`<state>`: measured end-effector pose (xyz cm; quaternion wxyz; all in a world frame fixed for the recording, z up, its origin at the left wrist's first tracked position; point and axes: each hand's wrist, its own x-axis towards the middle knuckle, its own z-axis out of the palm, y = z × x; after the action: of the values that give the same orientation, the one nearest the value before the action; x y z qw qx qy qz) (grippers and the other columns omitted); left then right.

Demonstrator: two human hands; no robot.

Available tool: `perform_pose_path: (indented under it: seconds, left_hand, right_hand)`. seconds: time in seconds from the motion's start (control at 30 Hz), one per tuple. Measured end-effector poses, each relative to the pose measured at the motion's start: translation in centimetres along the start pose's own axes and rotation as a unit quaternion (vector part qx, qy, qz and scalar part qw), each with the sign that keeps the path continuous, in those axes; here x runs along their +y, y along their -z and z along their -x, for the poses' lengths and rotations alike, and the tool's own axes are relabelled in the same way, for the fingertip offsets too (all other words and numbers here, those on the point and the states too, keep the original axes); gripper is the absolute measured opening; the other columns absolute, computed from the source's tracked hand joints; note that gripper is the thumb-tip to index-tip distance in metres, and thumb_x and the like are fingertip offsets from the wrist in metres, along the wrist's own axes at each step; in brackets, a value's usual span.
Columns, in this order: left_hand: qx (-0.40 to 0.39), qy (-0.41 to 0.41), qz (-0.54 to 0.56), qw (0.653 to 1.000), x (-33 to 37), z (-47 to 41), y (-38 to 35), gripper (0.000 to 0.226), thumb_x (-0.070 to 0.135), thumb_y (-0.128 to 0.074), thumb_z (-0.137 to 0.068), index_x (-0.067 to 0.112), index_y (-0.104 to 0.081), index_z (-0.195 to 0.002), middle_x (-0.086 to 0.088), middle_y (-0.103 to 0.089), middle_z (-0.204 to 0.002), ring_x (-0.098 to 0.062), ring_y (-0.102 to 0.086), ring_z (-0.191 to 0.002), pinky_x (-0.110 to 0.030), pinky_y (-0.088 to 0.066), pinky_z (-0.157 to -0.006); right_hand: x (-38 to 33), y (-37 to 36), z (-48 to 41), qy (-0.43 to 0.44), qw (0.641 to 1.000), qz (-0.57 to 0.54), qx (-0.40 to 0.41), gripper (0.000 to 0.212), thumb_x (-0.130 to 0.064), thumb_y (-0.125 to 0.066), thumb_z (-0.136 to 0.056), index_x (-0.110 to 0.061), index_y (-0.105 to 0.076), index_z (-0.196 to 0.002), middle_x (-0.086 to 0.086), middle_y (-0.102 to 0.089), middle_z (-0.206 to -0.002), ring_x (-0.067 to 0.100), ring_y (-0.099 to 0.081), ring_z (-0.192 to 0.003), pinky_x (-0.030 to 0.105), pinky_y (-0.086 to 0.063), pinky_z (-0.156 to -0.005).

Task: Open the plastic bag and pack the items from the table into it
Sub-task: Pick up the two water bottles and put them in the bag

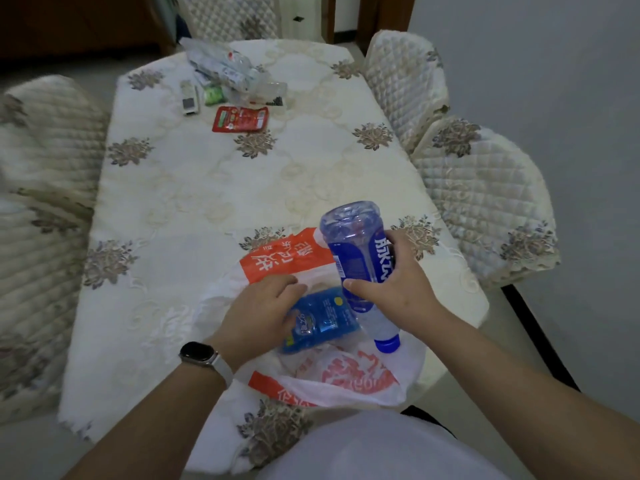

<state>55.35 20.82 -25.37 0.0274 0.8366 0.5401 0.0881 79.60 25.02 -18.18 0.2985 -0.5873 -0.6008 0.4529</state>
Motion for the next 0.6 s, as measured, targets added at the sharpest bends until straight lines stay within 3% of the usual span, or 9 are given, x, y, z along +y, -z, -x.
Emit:
perform_pose_path:
  seconds: [0.1, 0.27, 0.4, 0.5, 0.6]
  left_hand:
    - [0.055, 0.111, -0.047, 0.991, -1.6, 0.0, 1.2, 0.063, 0.017, -0.084, -0.068, 0.01, -0.062, -0.126, -0.017, -0.06, -0.126, -0.037, -0.058, -0.112, -0.048, -0.05, -0.088]
    - [0.057, 0.218, -0.084, 0.971, -4.3, -0.4, 3.0, 0.079, 0.017, -0.084, -0.058, 0.013, -0.058, -0.133, -0.018, -0.054, -0.134, -0.037, -0.044, -0.122, -0.052, -0.045, -0.092]
    - [0.078, 0.262, 0.045, 0.961, -5.8, -0.6, 4.4, 0.044, 0.021, -0.06, -0.073, 0.015, -0.069, -0.117, -0.011, -0.068, -0.112, -0.038, -0.063, -0.102, -0.044, -0.052, -0.082]
    - [0.081, 0.363, 0.172, 0.912, -5.8, -1.6, 5.3, 0.037, 0.009, -0.061, -0.079, 0.021, -0.07, -0.113, -0.002, -0.07, -0.114, -0.027, -0.062, -0.106, -0.034, -0.048, -0.087]
    - [0.116, 0.375, 0.274, 0.878, -5.8, -2.4, 6.2, 0.029, 0.011, -0.064, -0.083, 0.025, -0.07, -0.107, 0.007, -0.069, -0.102, -0.017, -0.063, -0.098, -0.032, -0.051, -0.087]
  right_hand:
    - [-0.8, 0.0, -0.3, 0.035, 0.998, 0.043, -0.043, 0.08, -0.031, -0.09, -0.062, -0.04, -0.038, -0.123, -0.02, -0.059, -0.107, -0.006, -0.062, -0.089, 0.019, -0.053, -0.074]
    - [-1.5, -0.7, -0.9, 0.094, 0.978, 0.156, -0.105, 0.093, -0.045, -0.086, -0.06, -0.036, -0.034, -0.137, -0.014, -0.052, -0.123, 0.005, -0.057, -0.104, 0.026, -0.054, -0.085]
    - [-1.6, -1.5, -1.6, 0.167, 0.937, 0.273, -0.138, 0.095, -0.05, -0.081, -0.067, -0.03, -0.03, -0.145, -0.006, -0.048, -0.133, 0.013, -0.049, -0.116, 0.032, -0.049, -0.094]
    - [-1.6, -2.1, -2.7, 0.244, 0.882, 0.369, -0.164, 0.095, -0.053, -0.077, -0.071, -0.025, -0.029, -0.149, -0.002, -0.048, -0.135, 0.016, -0.046, -0.12, 0.035, -0.048, -0.097]
    - [-1.3, -3.1, -4.3, 0.29, 0.826, 0.445, -0.19, 0.097, -0.056, -0.073, -0.072, -0.024, -0.026, -0.15, 0.0, -0.047, -0.136, 0.018, -0.046, -0.121, 0.034, -0.047, -0.098]
